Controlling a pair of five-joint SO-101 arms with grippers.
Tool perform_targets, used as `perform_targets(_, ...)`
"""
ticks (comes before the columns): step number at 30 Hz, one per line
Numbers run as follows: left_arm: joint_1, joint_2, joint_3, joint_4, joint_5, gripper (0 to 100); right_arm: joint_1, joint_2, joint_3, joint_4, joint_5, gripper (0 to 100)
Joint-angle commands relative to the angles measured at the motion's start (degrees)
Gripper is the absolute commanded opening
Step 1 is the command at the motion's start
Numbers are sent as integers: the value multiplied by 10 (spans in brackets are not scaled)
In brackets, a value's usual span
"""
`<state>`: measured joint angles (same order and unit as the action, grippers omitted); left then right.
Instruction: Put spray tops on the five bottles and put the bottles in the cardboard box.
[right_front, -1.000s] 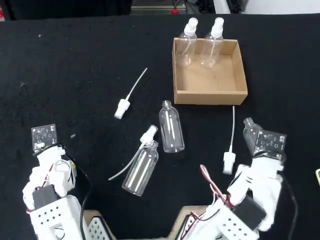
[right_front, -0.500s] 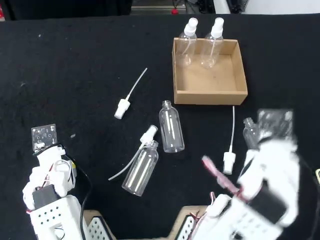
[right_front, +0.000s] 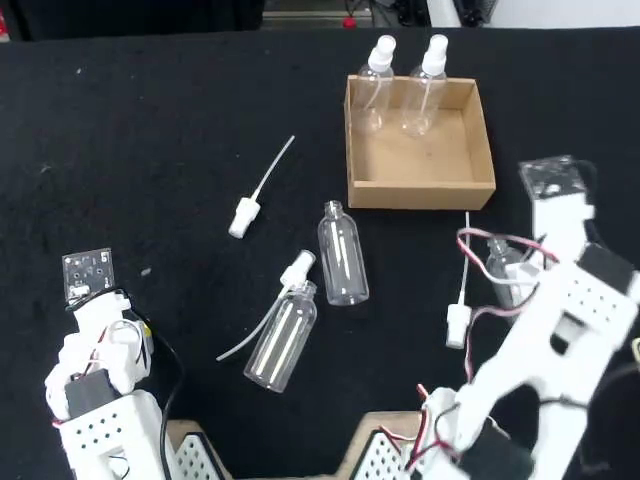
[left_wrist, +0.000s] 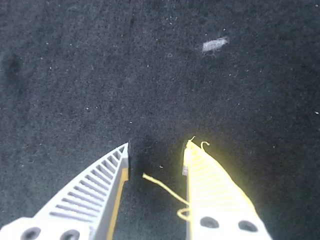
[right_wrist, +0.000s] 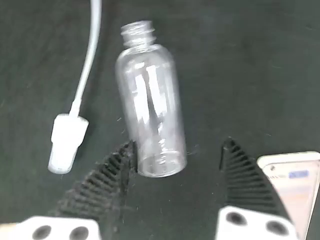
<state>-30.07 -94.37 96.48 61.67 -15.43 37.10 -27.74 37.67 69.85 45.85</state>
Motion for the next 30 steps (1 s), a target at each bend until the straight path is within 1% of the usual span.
perform_targets(1, 1, -3, 13, 4, -7, 173, -40, 65, -71, 17, 46, 268)
perform_targets(7, 1, -3, 13, 4, -7, 173, -71, 136, -100, 4, 59, 269)
perform_targets(11, 1, -3, 13, 4, -7, 173, -62, 169, -104, -35, 63, 269)
perform_targets(16, 2, -3, 13, 4, -7, 173, -46, 219, -102, -54, 90, 269)
perform_targets(20, 2, -3, 13, 4, -7, 173, -33, 265, -102, -104, 91, 269)
perform_targets(24, 2, -3, 13, 4, -7, 173, -29, 297, -104, -115, 91, 264)
perform_targets(25, 2, -3, 13, 4, -7, 173, -29, 298, -104, -116, 91, 243)
perform_targets(28, 1, -3, 13, 4, -7, 173, -28, 293, -105, -117, 88, 126)
perform_targets(30, 1, -3, 13, 4, -7, 173, -28, 278, -105, -117, 87, 73)
